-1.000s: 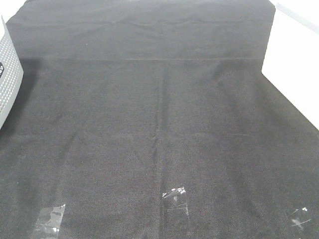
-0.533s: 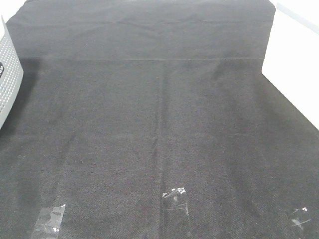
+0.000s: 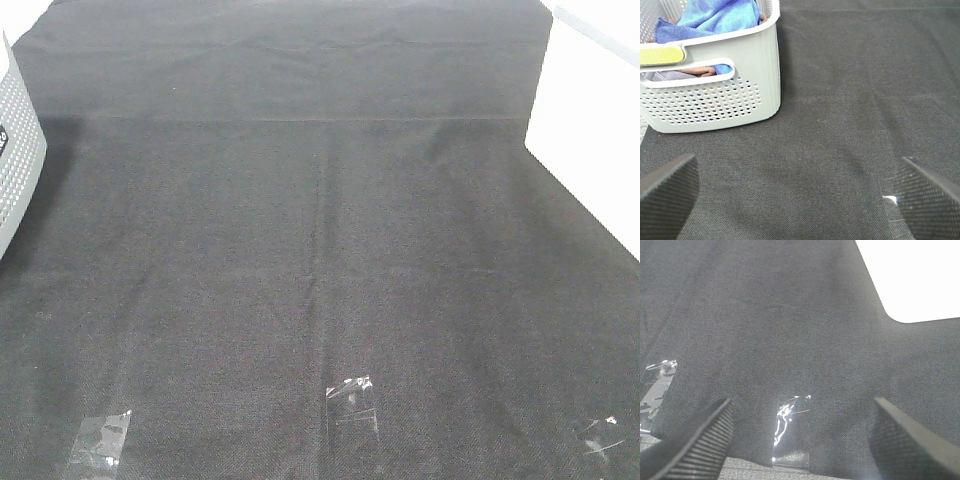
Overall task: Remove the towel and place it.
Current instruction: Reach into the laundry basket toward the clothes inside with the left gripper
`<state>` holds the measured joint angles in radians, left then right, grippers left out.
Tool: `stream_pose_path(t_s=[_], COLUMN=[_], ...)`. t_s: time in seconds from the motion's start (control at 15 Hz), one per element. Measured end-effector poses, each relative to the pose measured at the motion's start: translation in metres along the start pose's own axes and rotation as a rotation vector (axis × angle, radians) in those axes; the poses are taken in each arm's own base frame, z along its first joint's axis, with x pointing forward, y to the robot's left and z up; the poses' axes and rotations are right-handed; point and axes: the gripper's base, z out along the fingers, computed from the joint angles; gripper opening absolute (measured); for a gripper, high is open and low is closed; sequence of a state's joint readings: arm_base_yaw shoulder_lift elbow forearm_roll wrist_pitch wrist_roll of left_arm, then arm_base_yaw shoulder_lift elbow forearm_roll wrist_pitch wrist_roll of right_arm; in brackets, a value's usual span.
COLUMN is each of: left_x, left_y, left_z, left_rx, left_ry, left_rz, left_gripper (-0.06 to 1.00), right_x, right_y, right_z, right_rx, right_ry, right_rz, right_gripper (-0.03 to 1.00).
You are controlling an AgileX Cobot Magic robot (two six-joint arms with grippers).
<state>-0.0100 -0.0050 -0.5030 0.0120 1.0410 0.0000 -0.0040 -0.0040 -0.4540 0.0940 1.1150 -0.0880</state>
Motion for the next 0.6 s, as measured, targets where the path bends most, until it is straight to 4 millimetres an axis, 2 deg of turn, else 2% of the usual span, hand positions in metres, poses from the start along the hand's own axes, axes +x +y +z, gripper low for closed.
stream_pose_path(t_s=[0.6], left_x=[0.0], left_y=[0.0], left_z=[0.0], left_rx=[0.0], left_ry=[0.0], left_rz=[0.0], left_gripper=[0.99], right_x=[0.0], right_y=[0.0], right_z=[0.0], right_rx=[0.0], right_ry=[0.0], right_rz=[0.0], right_gripper=[0.72])
